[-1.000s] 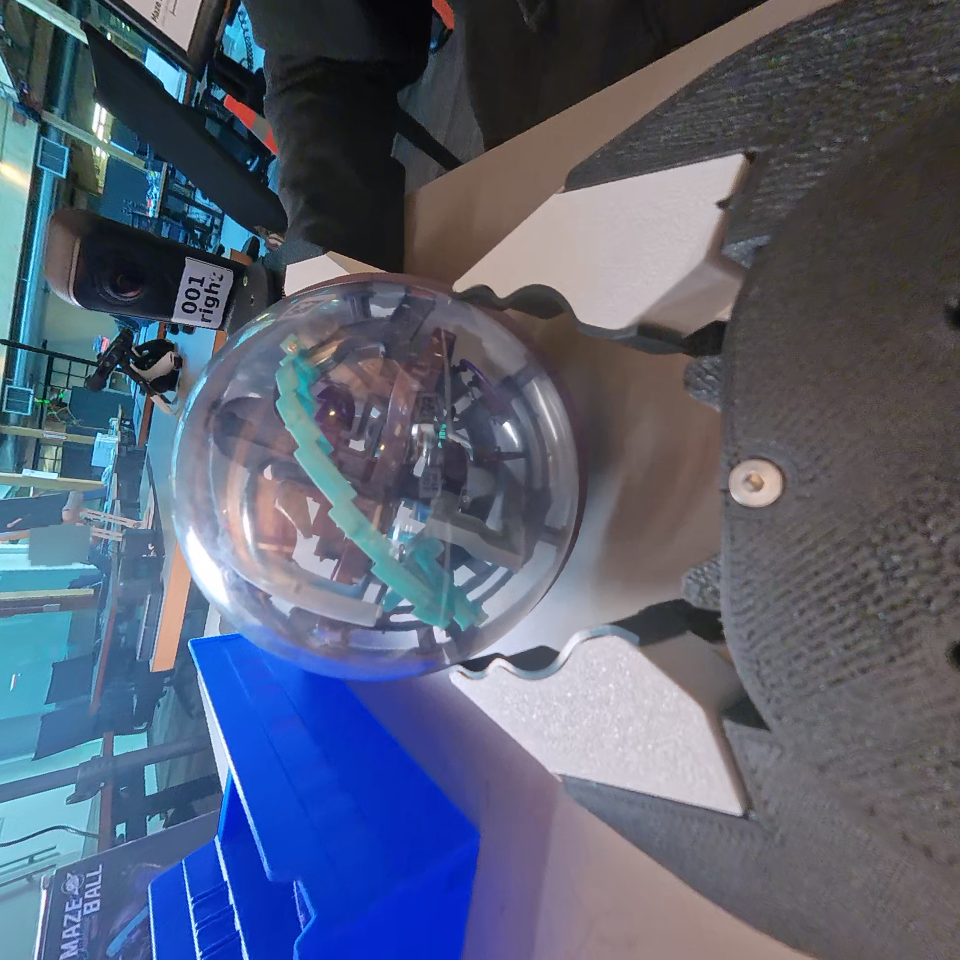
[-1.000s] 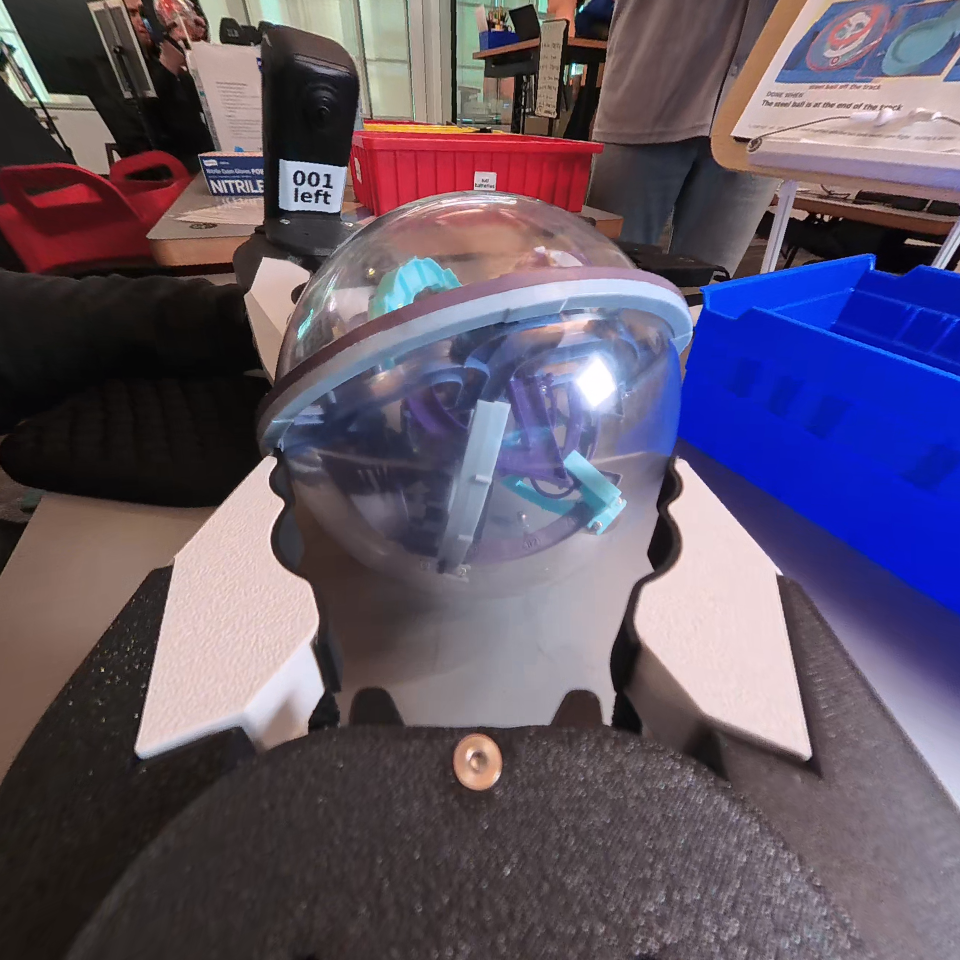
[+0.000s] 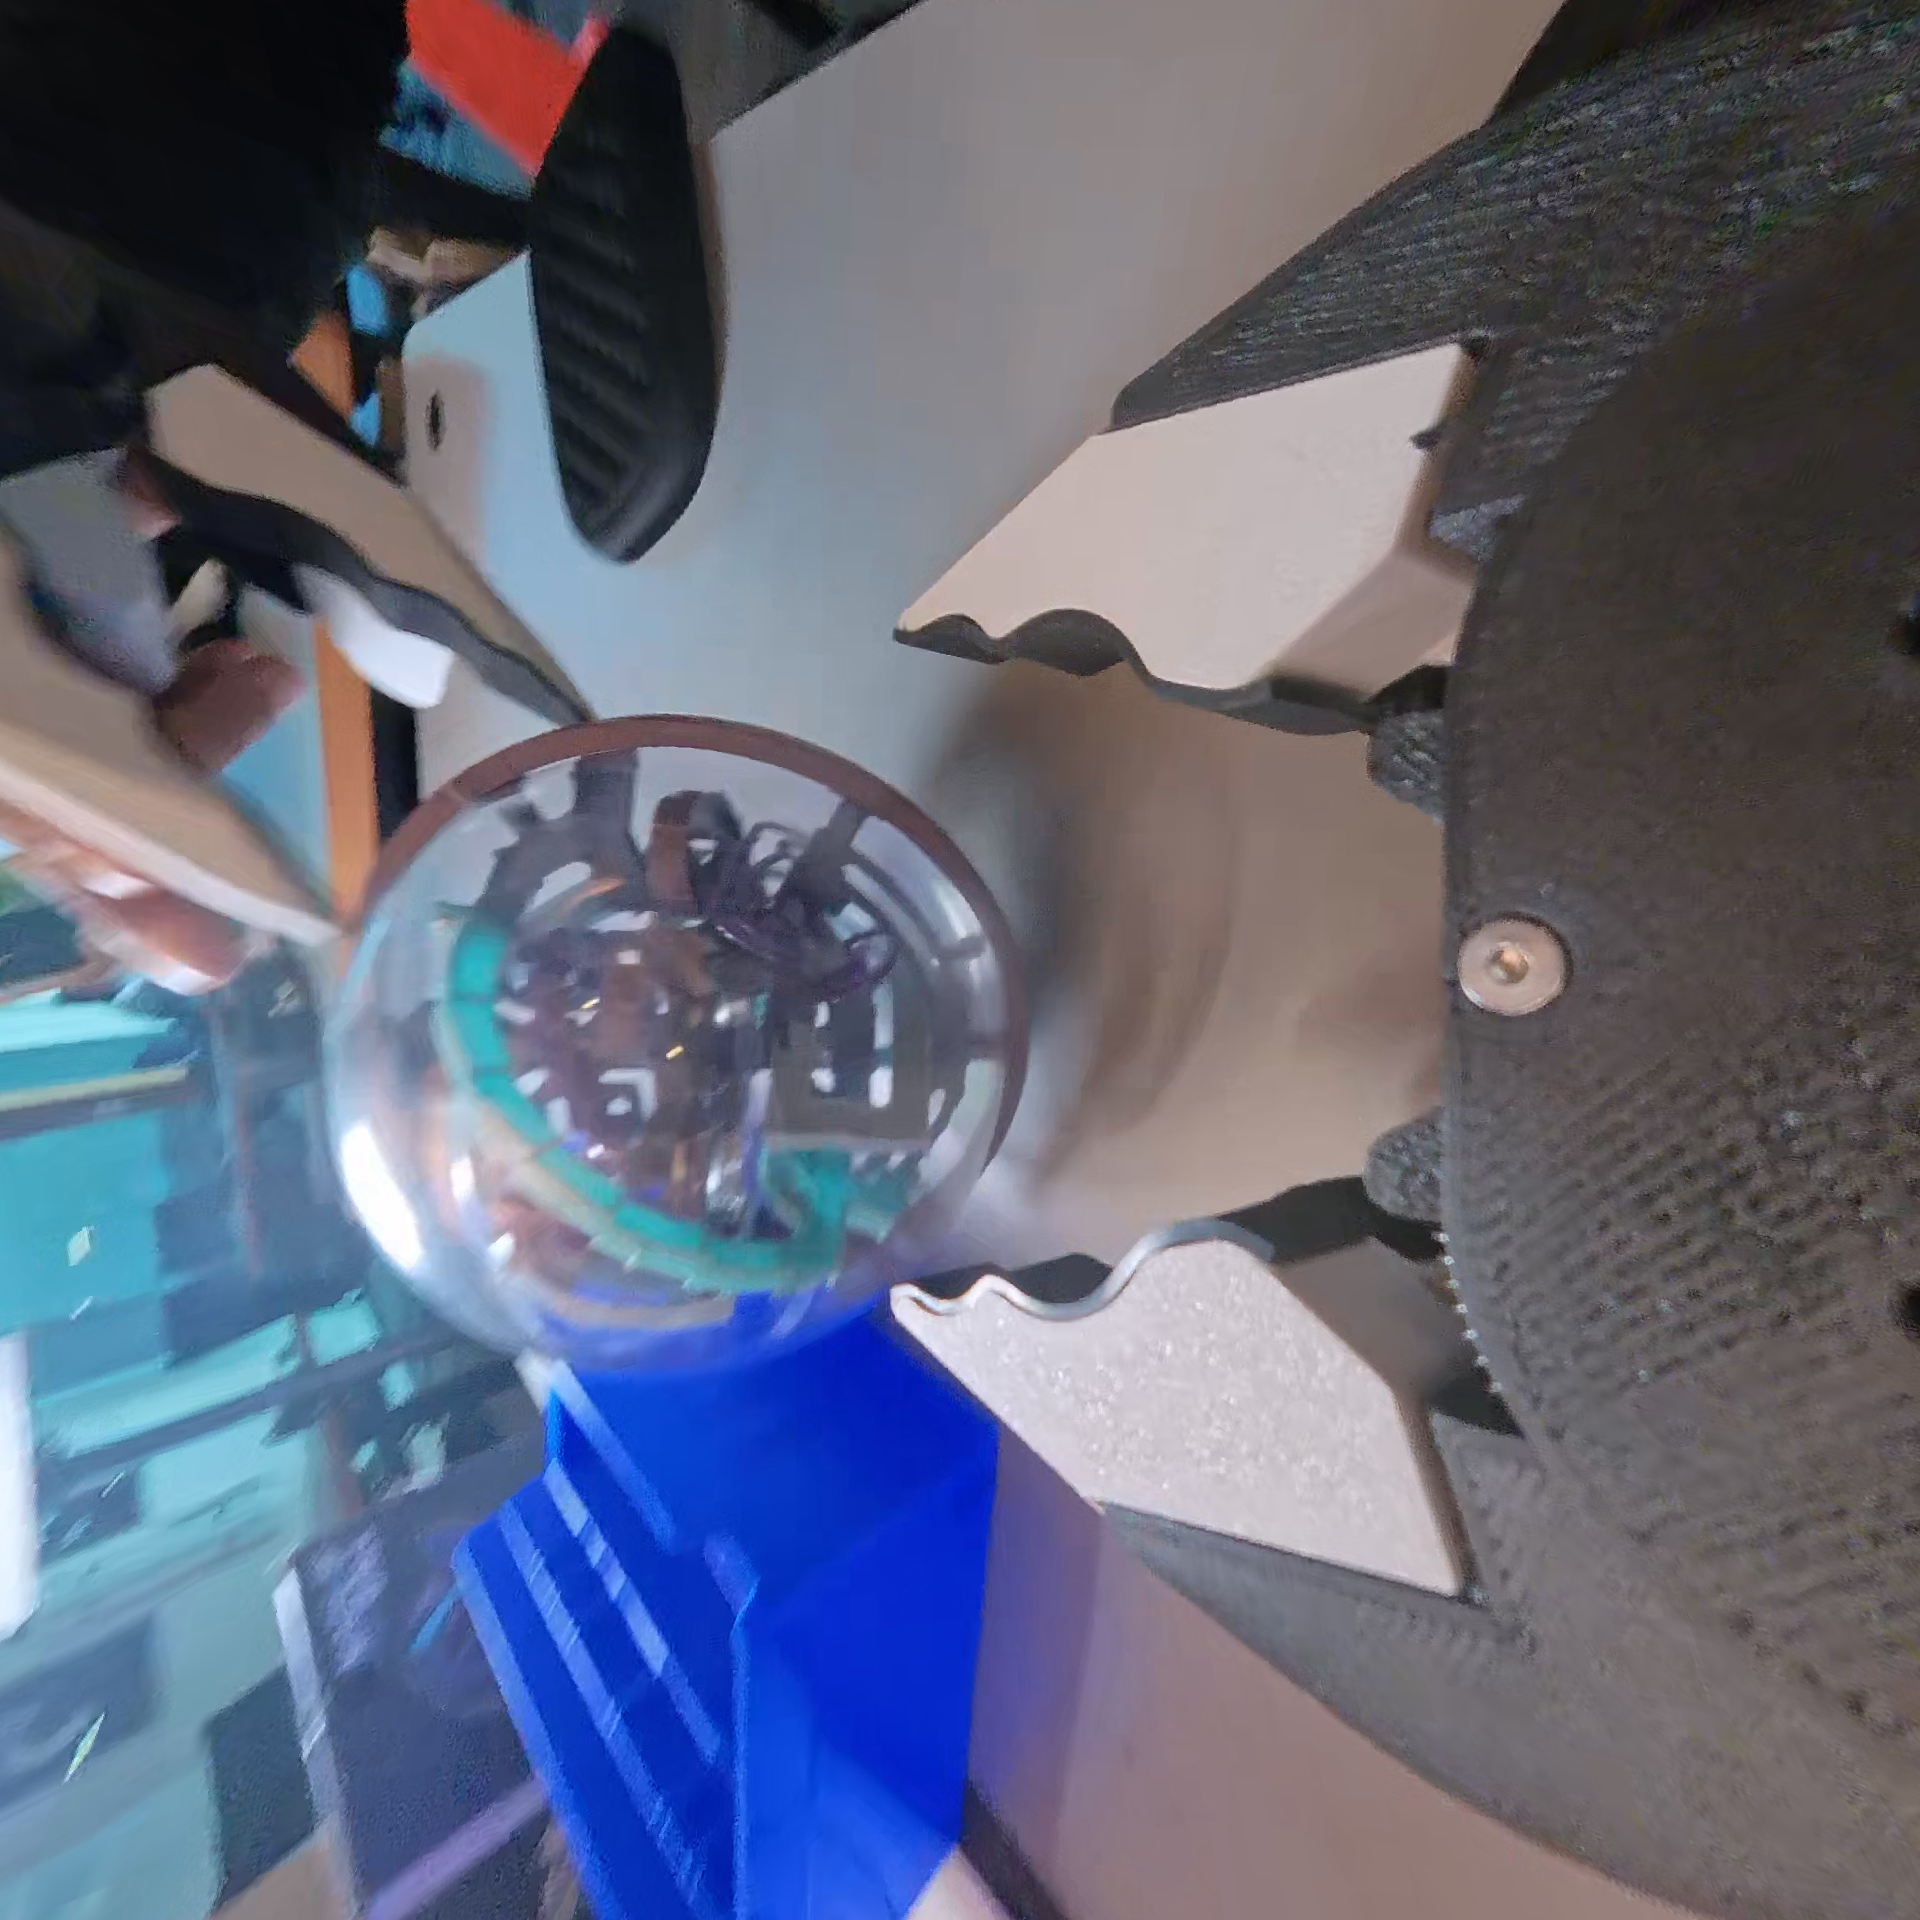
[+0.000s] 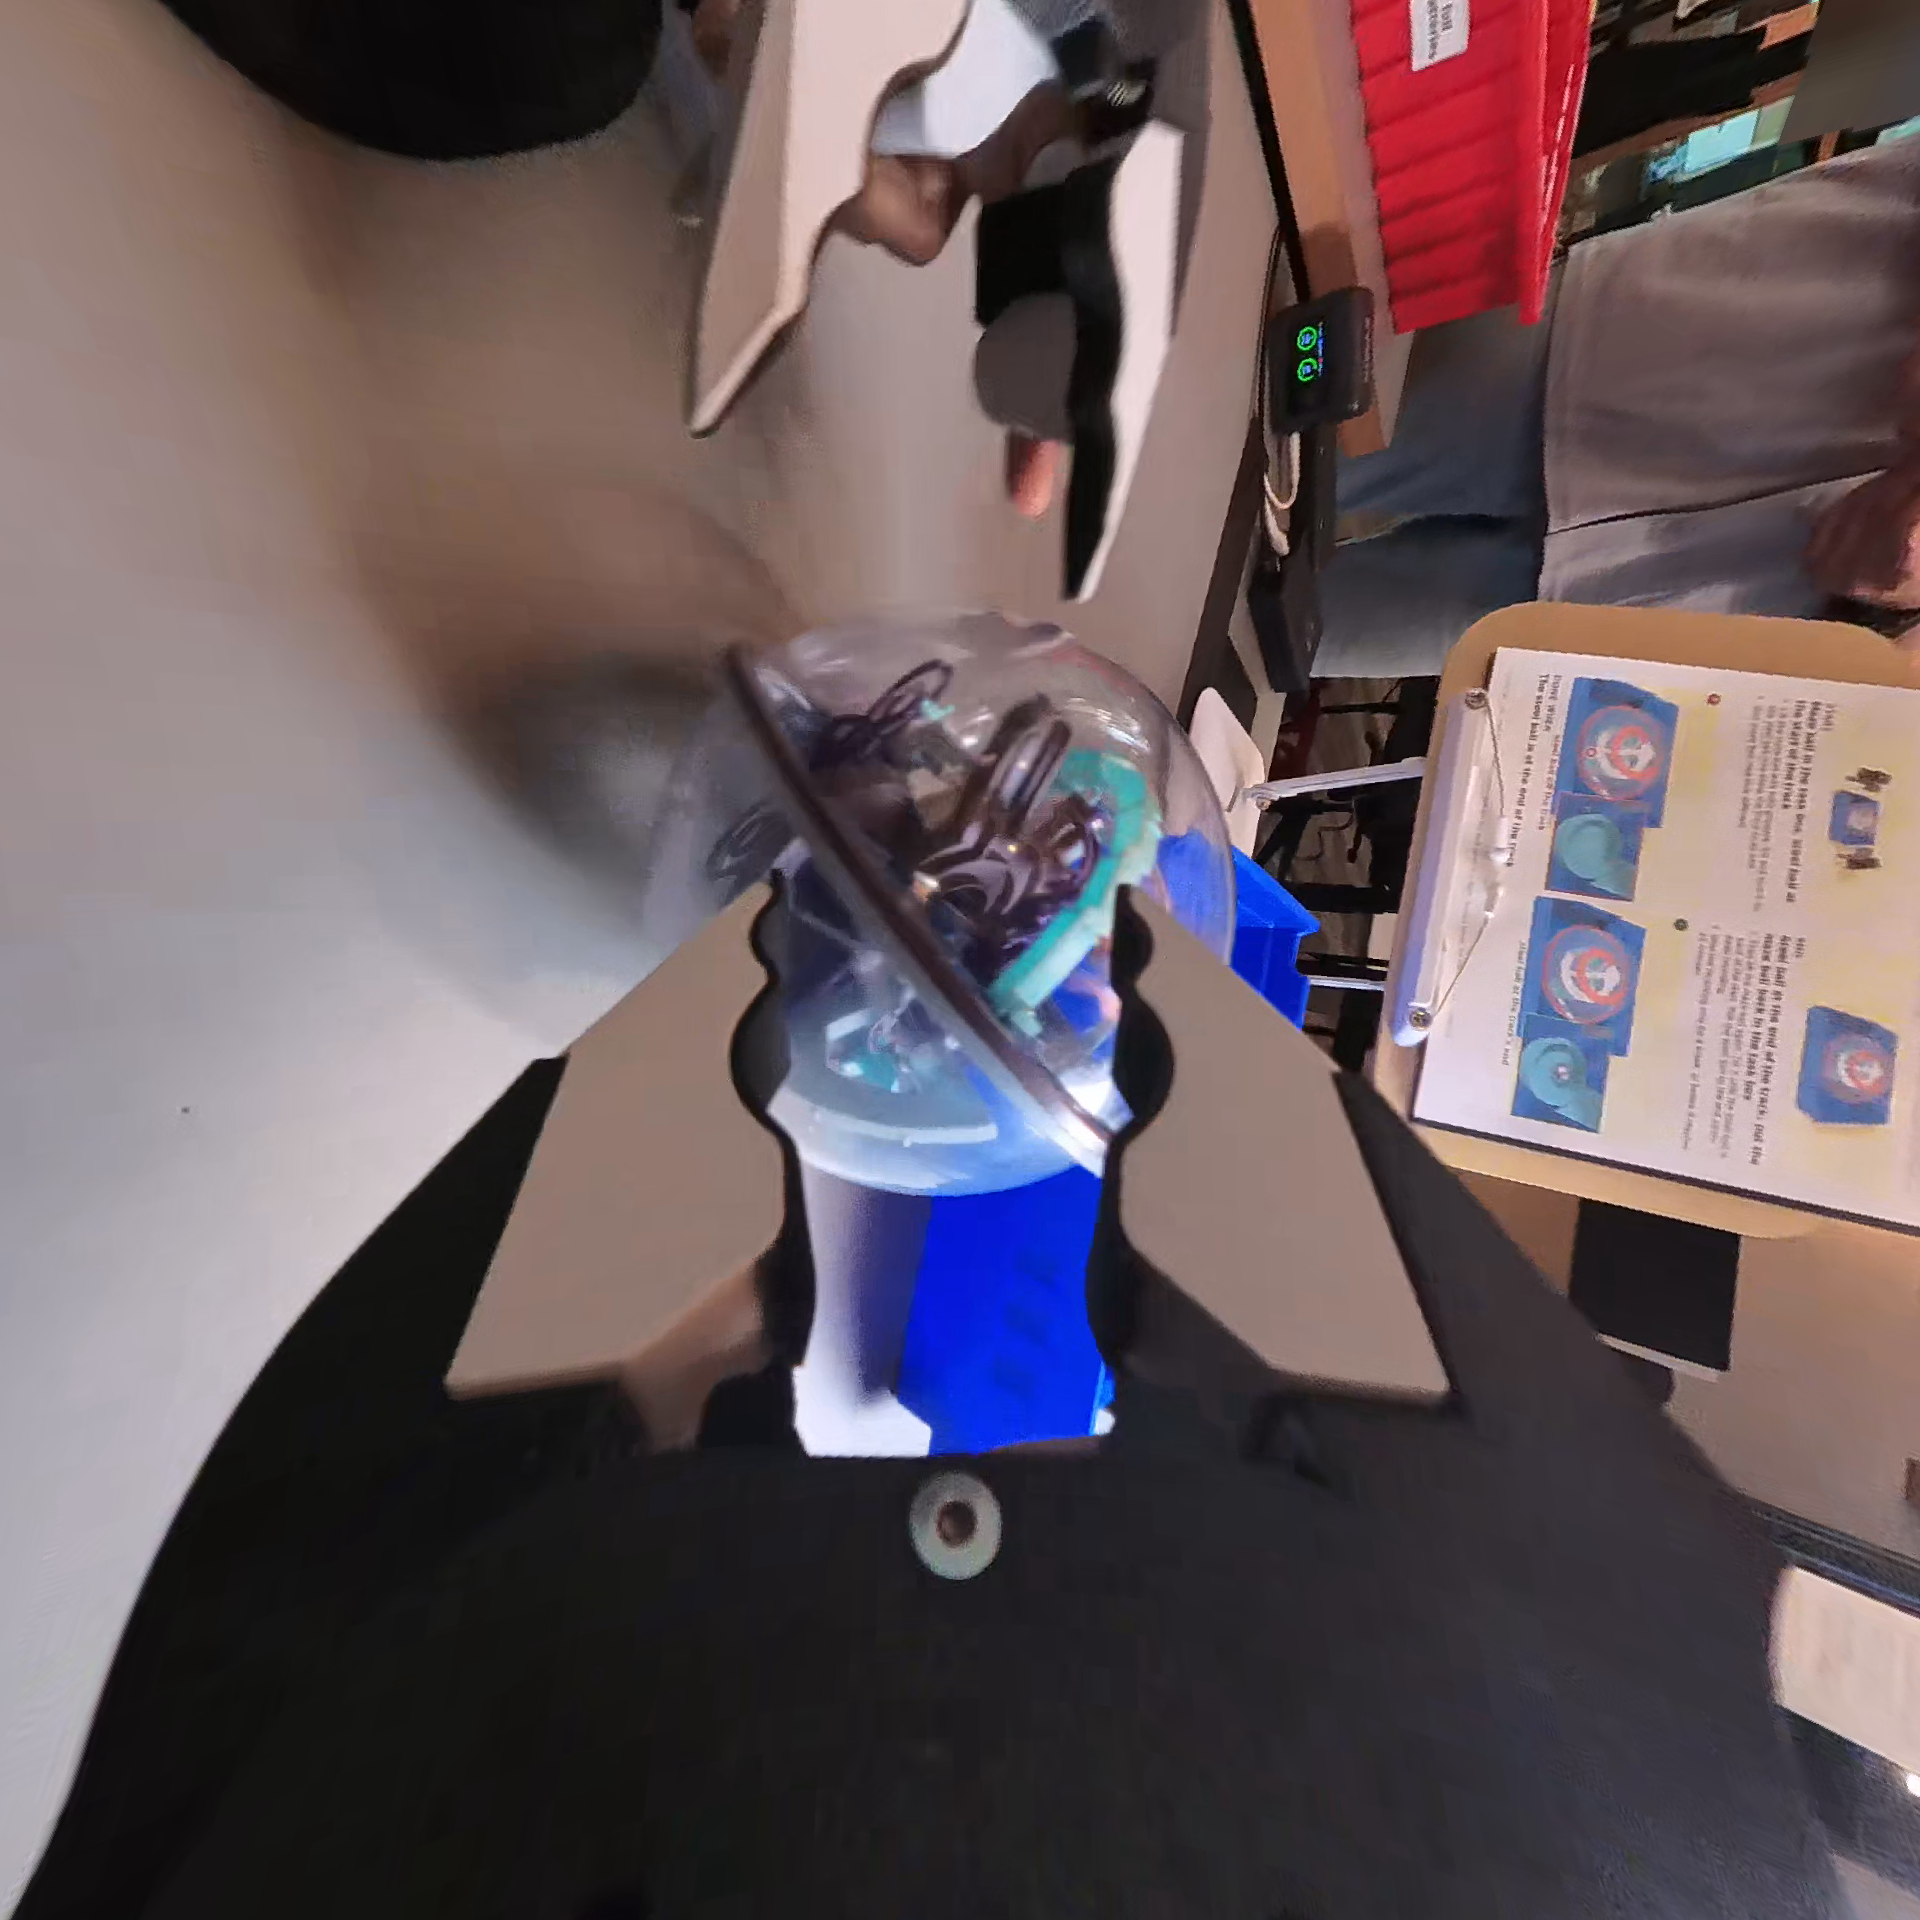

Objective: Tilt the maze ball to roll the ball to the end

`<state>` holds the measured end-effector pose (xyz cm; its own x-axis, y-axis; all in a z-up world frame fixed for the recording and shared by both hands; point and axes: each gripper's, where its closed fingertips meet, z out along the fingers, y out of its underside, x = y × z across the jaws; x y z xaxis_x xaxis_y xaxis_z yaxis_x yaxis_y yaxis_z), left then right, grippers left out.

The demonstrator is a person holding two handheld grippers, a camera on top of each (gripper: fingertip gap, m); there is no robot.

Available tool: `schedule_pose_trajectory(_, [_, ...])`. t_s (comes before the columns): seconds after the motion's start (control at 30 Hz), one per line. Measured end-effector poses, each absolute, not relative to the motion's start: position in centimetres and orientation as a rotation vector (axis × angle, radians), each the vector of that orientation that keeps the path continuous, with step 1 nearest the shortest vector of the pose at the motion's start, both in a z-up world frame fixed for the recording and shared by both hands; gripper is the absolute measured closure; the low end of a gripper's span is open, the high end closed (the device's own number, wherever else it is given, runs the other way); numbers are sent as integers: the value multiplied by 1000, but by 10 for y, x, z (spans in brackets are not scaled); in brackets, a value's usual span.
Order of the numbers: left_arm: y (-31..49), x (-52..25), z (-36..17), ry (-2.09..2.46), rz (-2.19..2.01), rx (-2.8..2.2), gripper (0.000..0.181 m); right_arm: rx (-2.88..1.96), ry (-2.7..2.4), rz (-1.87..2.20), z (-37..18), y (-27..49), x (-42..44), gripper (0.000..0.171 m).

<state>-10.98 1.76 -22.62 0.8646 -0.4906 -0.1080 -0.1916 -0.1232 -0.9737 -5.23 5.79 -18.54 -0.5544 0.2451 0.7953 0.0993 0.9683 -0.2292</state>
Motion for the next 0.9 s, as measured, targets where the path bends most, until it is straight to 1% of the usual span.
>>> schedule_pose_trajectory(0.03, [19,-115,-217,504,-243,-1667,68,-237,-2158,181,-187,59,-52,117])
schedule_pose_trajectory(0.1, [21,-123,-206,464,-209,-1644,71,-230,-2141,176,-189,62,-54,135])
schedule_pose_trajectory(0.13, [22,-125,-206,461,-197,-1650,72,-227,-2129,172,-190,63,-55,143])
schedule_pose_trajectory(0.17, [22,-127,-208,459,-185,-1654,73,-228,-2110,158,-189,66,-57,146])
schedule_pose_trajectory(0.2, [23,-127,-210,460,-178,-1657,74,-227,-2091,146,-188,68,-59,152])
schedule_pose_trajectory(0.23, [24,-127,-212,460,-176,-1666,74,-230,-2082,140,-187,70,-60,163])
schedule_pose_trajectory(0.43, [30,-125,-217,476,-145,-1688,78,-297,-2082,169,-191,77,-55,166])
schedule_pose_trajectory(0.57, [32,-121,-224,503,-135,-1704,85,-358,-2076,248,-187,73,-52,166])
schedule_pose_trajectory(0.6, [32,-120,-226,516,-129,-1711,88,-372,-2073,279,-186,71,-52,166])
schedule_pose_trajectory(0.7, [32,-116,-231,562,-104,-1719,106,-448,-2053,420,-176,63,-51,166])
schedule_pose_trajectory(0.87, [24,-109,-233,593,-168,-1714,123,-673,-2008,754,-156,53,-48,166])
schedule_pose_trajectory(0.9, [23,-108,-233,592,-182,-1711,123,-731,-1999,838,-154,50,-47,166])
